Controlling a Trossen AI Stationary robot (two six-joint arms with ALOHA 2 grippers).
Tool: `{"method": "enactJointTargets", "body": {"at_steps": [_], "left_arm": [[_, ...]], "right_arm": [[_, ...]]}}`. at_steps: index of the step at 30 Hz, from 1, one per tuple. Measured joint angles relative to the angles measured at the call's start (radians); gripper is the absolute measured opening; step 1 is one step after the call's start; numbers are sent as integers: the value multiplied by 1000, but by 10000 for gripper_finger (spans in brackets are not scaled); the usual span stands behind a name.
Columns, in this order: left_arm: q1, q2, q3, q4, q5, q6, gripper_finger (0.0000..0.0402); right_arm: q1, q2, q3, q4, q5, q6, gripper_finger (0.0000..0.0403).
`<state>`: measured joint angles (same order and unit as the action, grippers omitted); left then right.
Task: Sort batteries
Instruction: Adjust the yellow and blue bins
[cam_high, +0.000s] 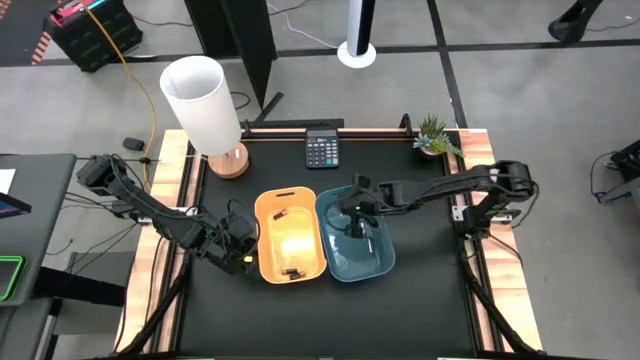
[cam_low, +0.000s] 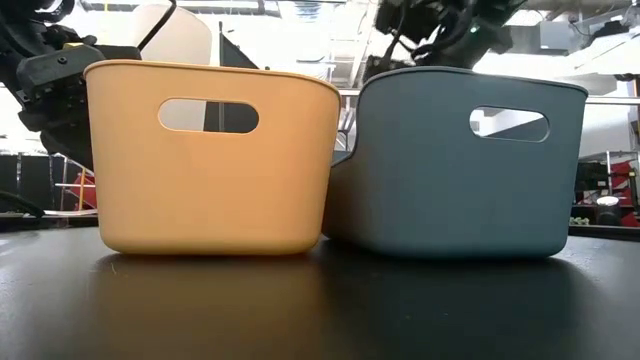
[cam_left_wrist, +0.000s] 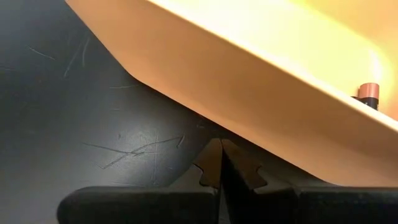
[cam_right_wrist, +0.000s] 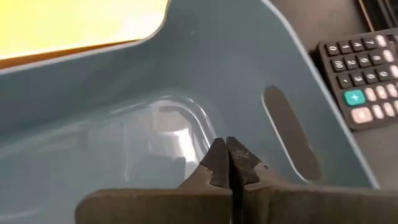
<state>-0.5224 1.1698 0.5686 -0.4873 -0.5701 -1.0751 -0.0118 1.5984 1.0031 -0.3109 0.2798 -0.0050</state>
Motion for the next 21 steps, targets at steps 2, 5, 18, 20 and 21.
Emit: {"method": "enactJointTargets", "body": {"at_steps": [2,5,18,20,21], "left_arm": [[0,0,0,1,0,14,0],[0,0,0,7,0,32,0],[0,0,0,2,17,36,0],[0,0,0,-2,17,36,0],[0,0,0,-2,17,36,0]], "right_arm": [[-11,31,17,10,0,-4,0],[-27,79,56,11,1,-10,0],[-75,191,187,8,7,4,0],[-85,190,188,4,9,21,0],[-91,190,188,-5,10,30,0]]}}
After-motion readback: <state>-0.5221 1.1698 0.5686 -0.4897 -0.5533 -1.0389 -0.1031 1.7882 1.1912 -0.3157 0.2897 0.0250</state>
